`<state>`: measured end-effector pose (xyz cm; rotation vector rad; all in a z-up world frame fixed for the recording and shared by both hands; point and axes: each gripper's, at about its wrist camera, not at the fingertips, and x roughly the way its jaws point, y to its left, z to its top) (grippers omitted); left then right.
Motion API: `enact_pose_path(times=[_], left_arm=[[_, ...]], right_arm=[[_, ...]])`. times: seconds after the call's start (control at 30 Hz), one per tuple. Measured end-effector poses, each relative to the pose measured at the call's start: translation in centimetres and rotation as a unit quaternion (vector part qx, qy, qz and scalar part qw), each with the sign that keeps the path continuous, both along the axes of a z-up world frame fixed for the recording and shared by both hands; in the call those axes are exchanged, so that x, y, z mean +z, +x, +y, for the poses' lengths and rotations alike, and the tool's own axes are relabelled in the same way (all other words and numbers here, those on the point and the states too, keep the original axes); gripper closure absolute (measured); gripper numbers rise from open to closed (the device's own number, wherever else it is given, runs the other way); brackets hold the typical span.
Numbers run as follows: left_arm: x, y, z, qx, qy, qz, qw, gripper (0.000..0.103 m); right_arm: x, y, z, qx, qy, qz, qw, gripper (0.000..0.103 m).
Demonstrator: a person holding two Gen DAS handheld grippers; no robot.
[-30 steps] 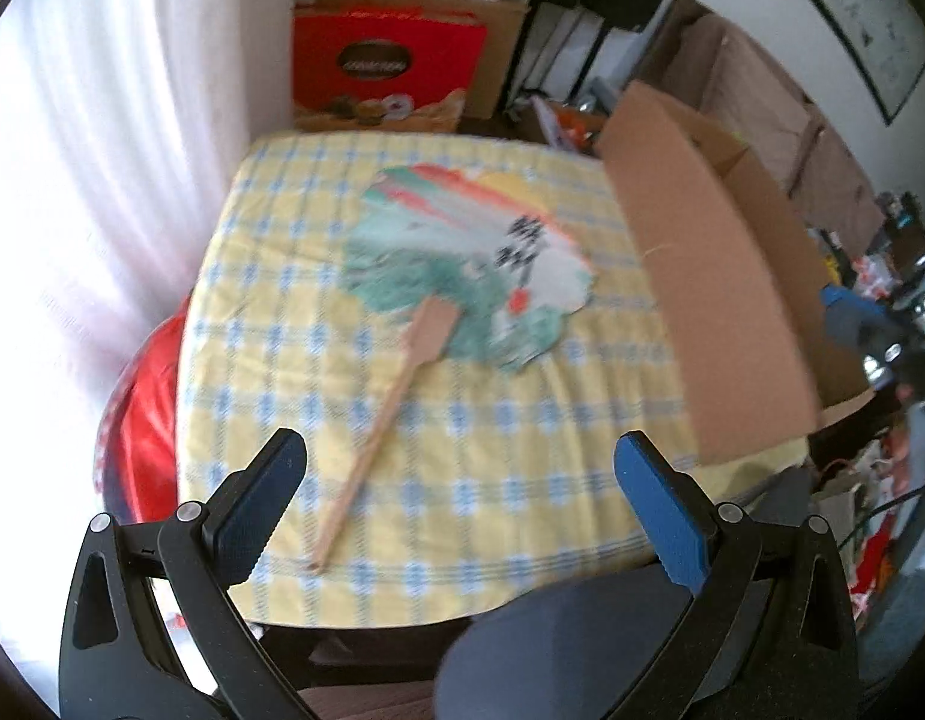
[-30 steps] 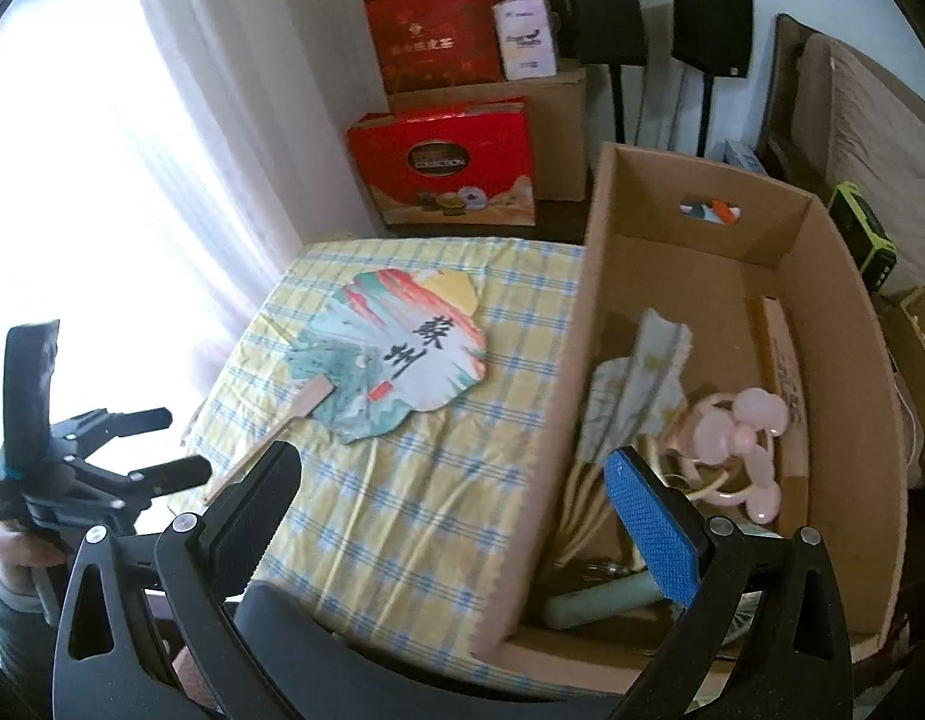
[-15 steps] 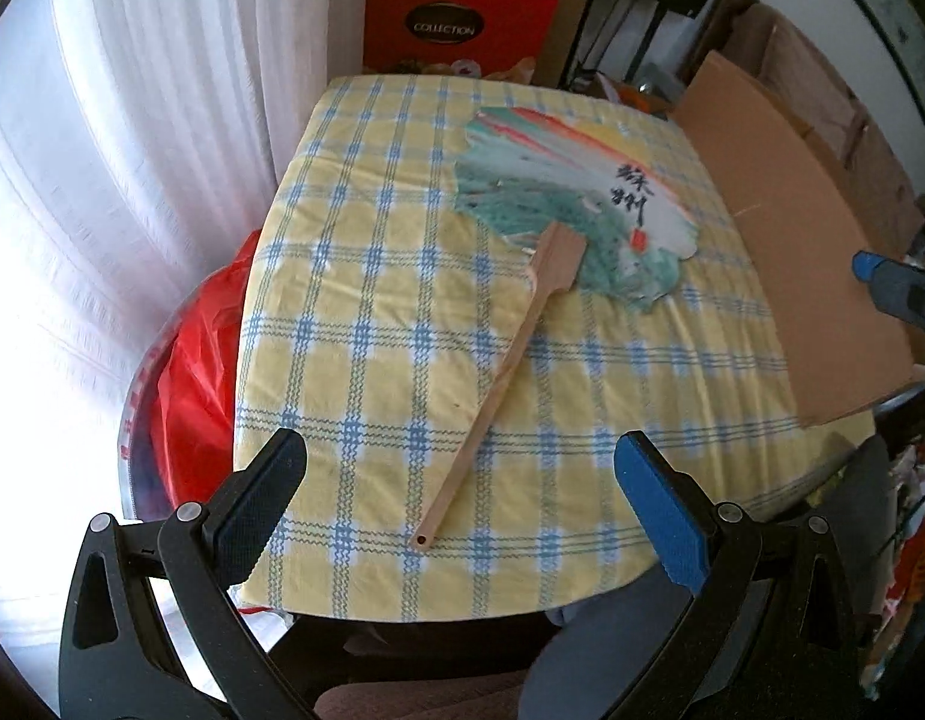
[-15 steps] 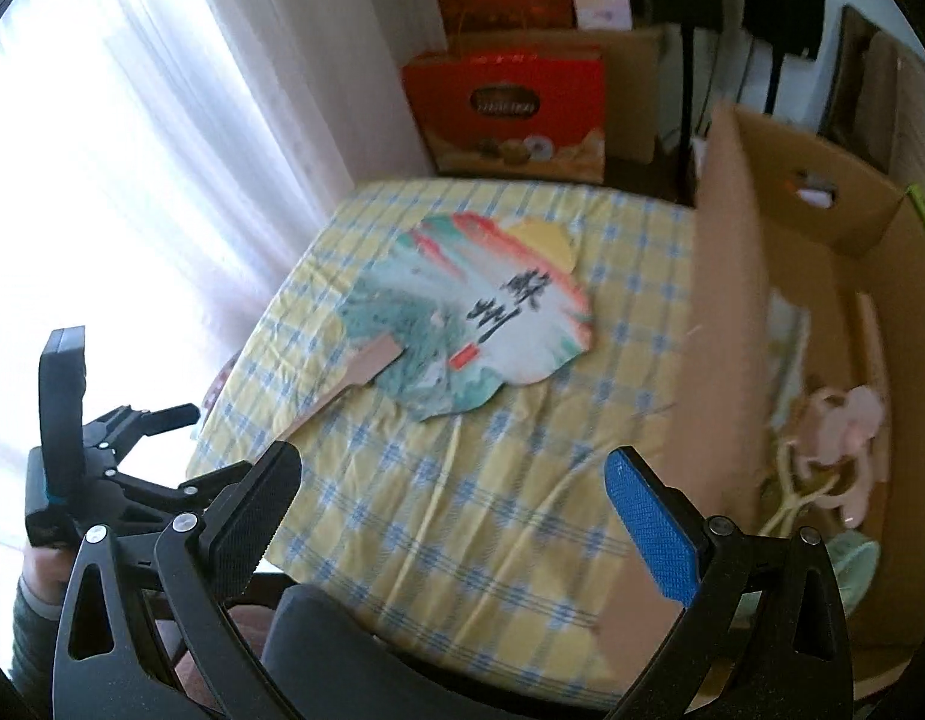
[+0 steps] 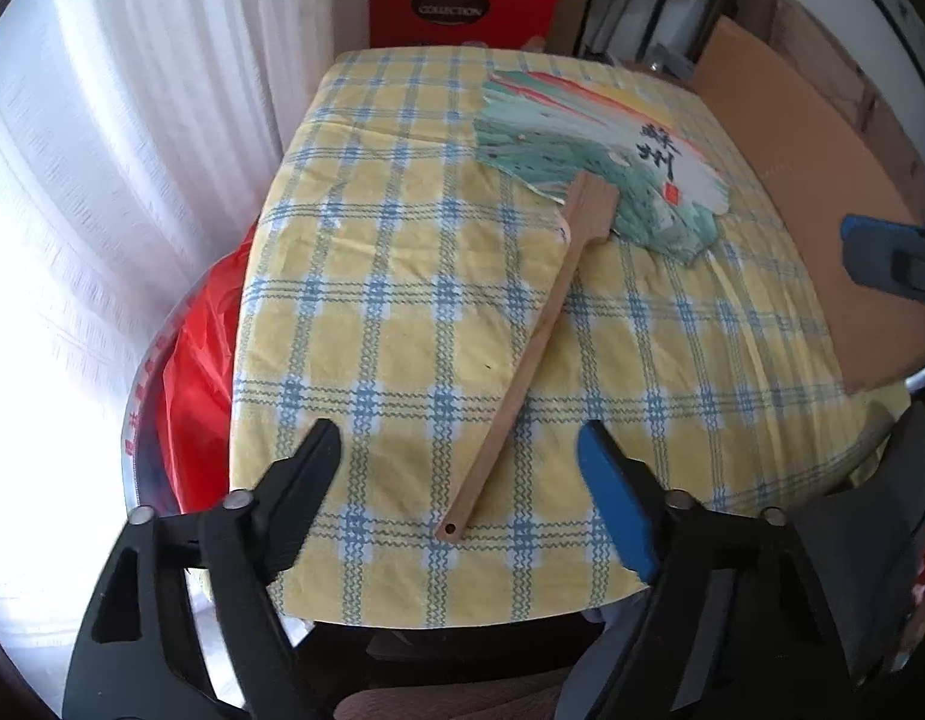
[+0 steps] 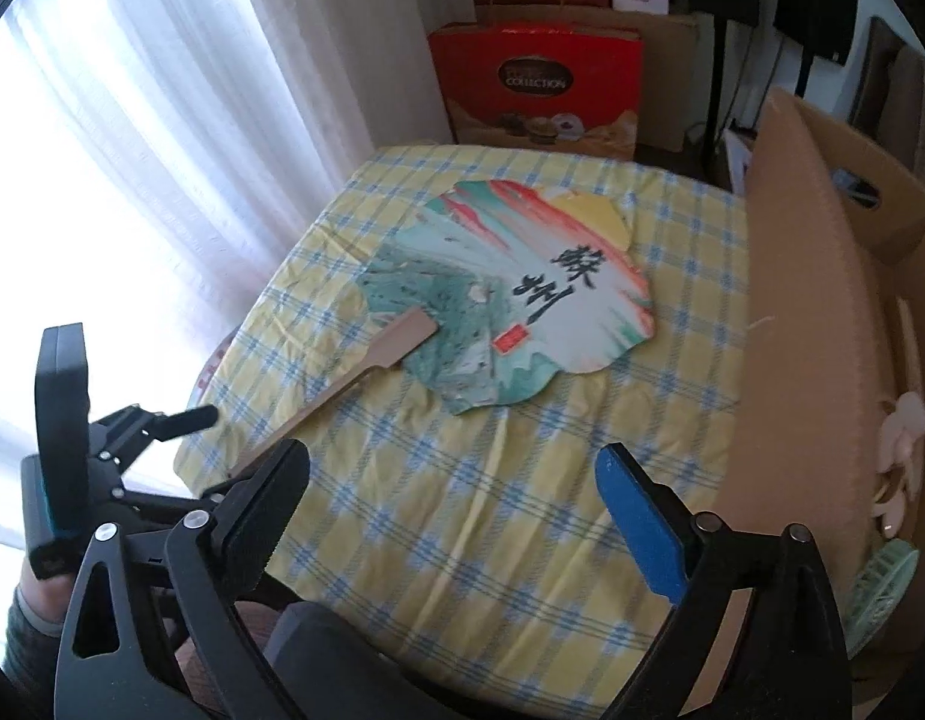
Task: Organize objects
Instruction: 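Grasp the painted round fan by its wooden handle with the left gripper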
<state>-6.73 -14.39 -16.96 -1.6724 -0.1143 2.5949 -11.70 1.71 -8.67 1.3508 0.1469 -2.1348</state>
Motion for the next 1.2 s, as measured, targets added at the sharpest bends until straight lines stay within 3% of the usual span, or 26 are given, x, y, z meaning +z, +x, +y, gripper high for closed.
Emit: enact_pose_path(times=[0.13, 0.2, 0.27, 0.3, 0.4, 0.67, 0.97, 1.03, 1.2], left_arm=[[-0.2, -0.2, 1.0, -0.014, -0.027, -0.006, 0.9995, 0.046], [0.0, 0.0, 1.3, -0.019, -0.023, -0.01, 0.9995, 0.059], [0.1, 0.0, 1.5, -0.021, -0.027, -0.013, 0.9993, 0.089], [0.1, 0.0, 1.5, -0.022, -0.025, -0.015, 0.9993, 0.091], [0.2, 0.1, 1.6, -0.025, -0.009, -0.022, 0.9994, 0.091], [0.8, 0.2, 1.8, -0.034, 0.076, -0.033, 0.996, 0.093], [2.6, 0.4, 3.1, -0.053, 0.108, -0.021, 0.9925, 0.099], [2.6, 0.3, 3.3, -0.055, 0.108, -0.021, 0.9924, 0.099], [1.3, -0.5, 3.1, -0.032, 0.061, -0.026, 0.9973, 0.097]], right_arm=[[-1.0, -0.2, 0.2, -0.007, -0.029, -0.032, 0.999, 0.016], [-1.5, -0.3, 0.1, -0.008, -0.037, -0.046, 0.998, 0.02], [-1.9, -0.2, 0.0, -0.006, -0.041, -0.057, 0.998, 0.024], [-2.1, -0.2, 0.0, -0.006, -0.044, -0.062, 0.997, 0.025], [-2.6, -0.2, -0.3, -0.007, -0.054, -0.079, 0.995, 0.028], [-4.4, -0.3, -1.6, -0.006, -0.072, -0.119, 0.99, 0.044], [-5.5, -0.4, -2.5, -0.015, -0.096, -0.133, 0.986, 0.055], [-5.7, -0.5, -2.7, -0.02, -0.097, -0.136, 0.986, 0.055], [-5.7, -0.5, -2.5, -0.028, -0.085, -0.124, 0.988, 0.055]])
